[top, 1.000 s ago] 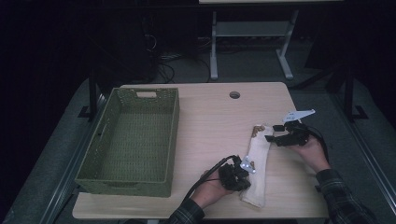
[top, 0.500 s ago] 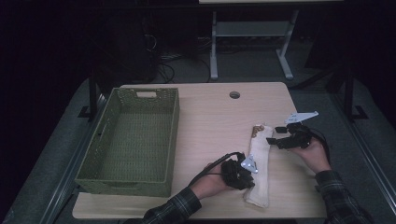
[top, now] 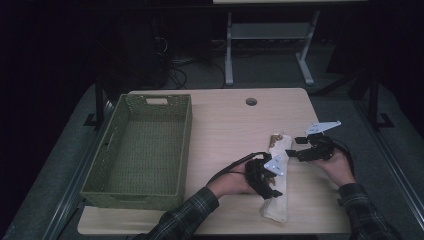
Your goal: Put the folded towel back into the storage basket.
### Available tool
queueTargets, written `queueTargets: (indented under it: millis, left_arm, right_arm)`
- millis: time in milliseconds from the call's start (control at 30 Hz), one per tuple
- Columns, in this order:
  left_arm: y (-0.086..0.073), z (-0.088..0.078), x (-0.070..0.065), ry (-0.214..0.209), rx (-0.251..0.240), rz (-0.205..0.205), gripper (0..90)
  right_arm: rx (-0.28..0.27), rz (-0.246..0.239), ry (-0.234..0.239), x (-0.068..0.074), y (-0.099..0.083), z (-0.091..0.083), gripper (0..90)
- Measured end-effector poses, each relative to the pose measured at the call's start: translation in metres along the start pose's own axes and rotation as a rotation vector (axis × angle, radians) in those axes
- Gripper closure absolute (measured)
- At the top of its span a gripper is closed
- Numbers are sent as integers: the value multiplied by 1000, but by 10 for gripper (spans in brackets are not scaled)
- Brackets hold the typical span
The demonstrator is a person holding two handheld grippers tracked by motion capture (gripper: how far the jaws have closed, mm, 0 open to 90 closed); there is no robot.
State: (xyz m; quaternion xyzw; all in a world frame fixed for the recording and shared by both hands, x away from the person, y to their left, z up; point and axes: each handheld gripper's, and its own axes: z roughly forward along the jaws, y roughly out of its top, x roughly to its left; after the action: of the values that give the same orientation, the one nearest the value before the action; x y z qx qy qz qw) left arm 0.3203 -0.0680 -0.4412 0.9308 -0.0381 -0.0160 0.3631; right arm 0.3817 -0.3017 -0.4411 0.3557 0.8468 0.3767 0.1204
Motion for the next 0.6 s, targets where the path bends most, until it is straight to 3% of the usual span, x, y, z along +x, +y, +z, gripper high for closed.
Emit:
queueTargets:
  millis: [200,267,367,467,600]
  left_arm:
    - [-8,20,1,-15,65,20,262]
    - [-10,23,1,-15,46,-9,257]
    - [-11,22,0,-10,45,-11,271]
    - [-10,21,0,-8,55,-8,337]
    - [-10,18,-3,0,63,-23,511]
  right_arm:
    - [-7,-2,4,-1,-1,-1,292]
    - [-7,-1,3,-2,-1,-1,293]
    - [-4,-3,5,-2,-1,0,293]
    - [-3,-5,8,-2,-1,0,293]
    - [-6,-9,17,-1,-1,-1,291]
